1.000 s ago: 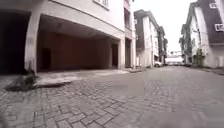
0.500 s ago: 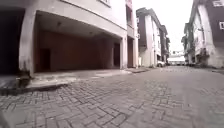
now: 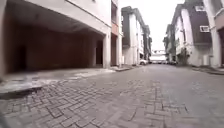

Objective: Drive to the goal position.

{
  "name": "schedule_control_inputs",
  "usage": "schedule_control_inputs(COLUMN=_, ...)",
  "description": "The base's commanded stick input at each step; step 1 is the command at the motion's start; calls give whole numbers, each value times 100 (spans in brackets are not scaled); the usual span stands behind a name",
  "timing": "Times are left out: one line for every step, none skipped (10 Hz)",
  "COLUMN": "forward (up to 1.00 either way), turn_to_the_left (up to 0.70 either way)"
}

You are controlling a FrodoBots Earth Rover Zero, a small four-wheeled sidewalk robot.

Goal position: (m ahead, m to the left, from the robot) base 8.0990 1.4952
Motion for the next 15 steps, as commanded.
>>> schedule_control_inputs(forward=70, turn_to_the_left=0)
schedule_control_inputs(forward=70, turn_to_the_left=0)
schedule_control_inputs(forward=70, turn_to_the_left=0)
schedule_control_inputs(forward=70, turn_to_the_left=0)
schedule_control_inputs(forward=70, turn_to_the_left=0)
schedule_control_inputs(forward=70, turn_to_the_left=0)
schedule_control_inputs(forward=70, turn_to_the_left=0)
schedule_control_inputs(forward=70, turn_to_the_left=0)
schedule_control_inputs(forward=70, turn_to_the_left=0)
schedule_control_inputs(forward=70, turn_to_the_left=0)
schedule_control_inputs(forward=70, turn_to_the_left=0)
schedule_control_inputs(forward=70, turn_to_the_left=0)
schedule_control_inputs(forward=70, turn_to_the_left=0)
schedule_control_inputs(forward=70, turn_to_the_left=0)
schedule_control_inputs(forward=70, turn_to_the_left=0)
